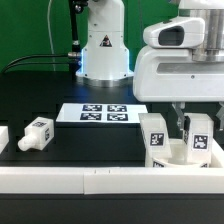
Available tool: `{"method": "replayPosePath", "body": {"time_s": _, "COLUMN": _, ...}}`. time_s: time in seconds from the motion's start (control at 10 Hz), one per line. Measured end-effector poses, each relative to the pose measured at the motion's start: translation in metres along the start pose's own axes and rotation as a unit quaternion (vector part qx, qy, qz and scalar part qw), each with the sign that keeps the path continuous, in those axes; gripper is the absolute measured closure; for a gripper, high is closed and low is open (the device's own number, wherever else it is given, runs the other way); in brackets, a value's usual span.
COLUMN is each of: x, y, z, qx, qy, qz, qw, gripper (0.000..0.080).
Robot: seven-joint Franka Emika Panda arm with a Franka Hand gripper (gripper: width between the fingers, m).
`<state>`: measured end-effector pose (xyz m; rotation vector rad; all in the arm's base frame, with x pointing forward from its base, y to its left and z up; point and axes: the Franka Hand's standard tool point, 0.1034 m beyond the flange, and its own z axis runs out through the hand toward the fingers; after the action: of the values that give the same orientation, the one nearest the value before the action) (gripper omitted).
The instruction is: Assemble stool
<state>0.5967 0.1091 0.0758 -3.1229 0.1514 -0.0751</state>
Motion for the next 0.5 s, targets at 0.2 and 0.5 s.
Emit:
{"method": "replayPosePath", "body": {"time_s": 0.2, "x": 0.0010, "y": 0.0016, "z": -0.0013, "qx": 0.009, "qy": -0.006, "qz": 0.155, "qw": 0.988, "gripper": 0.0466}}
{"method": "replayPosePath", "body": {"time_s": 0.5, "x": 0.0033, "y": -0.0016, "z": -0.0010, "qx": 0.039, "qy": -0.011, "qz": 0.404, "qw": 0.914, "gripper": 0.0466}}
